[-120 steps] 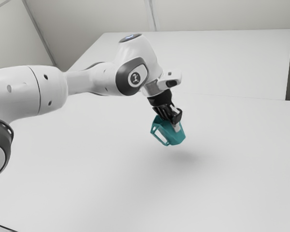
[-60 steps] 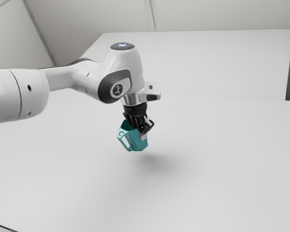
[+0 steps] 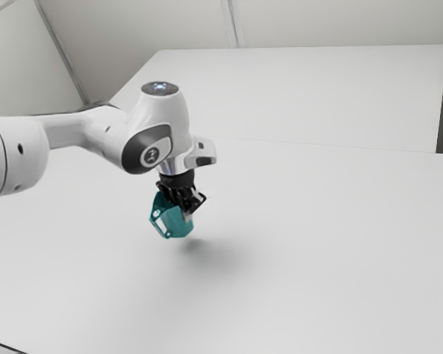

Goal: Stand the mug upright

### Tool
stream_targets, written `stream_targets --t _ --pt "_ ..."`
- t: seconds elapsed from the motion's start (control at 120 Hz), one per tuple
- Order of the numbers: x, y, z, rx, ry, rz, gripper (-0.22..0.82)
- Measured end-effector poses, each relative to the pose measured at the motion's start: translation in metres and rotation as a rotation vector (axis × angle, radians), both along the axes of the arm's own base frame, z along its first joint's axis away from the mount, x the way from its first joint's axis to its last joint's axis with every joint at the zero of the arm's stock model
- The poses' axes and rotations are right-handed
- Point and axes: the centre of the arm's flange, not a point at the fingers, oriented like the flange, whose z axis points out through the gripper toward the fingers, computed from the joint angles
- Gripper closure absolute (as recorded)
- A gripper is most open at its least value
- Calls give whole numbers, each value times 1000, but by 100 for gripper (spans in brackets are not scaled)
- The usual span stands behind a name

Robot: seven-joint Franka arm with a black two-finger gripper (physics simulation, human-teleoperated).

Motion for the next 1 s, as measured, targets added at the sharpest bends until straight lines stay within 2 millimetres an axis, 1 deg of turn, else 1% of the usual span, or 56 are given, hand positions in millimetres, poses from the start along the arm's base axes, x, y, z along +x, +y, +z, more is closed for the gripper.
stream_targets --t 0.142,0.225,0.275,0.425,0.667,0.842,1.0 --pt "-1 15 -1 10 -41 27 78" --pt "-3 20 -3 14 -61 35 78" --pt "-3 20 -3 14 -71 37 78" --pt "-12 17 -13 9 -96 32 78" --pt "-19 22 -13 9 -135 57 78" --pt "-26 23 -23 13 -138 70 78" --pt "-29 28 -31 12 -143 95 78"
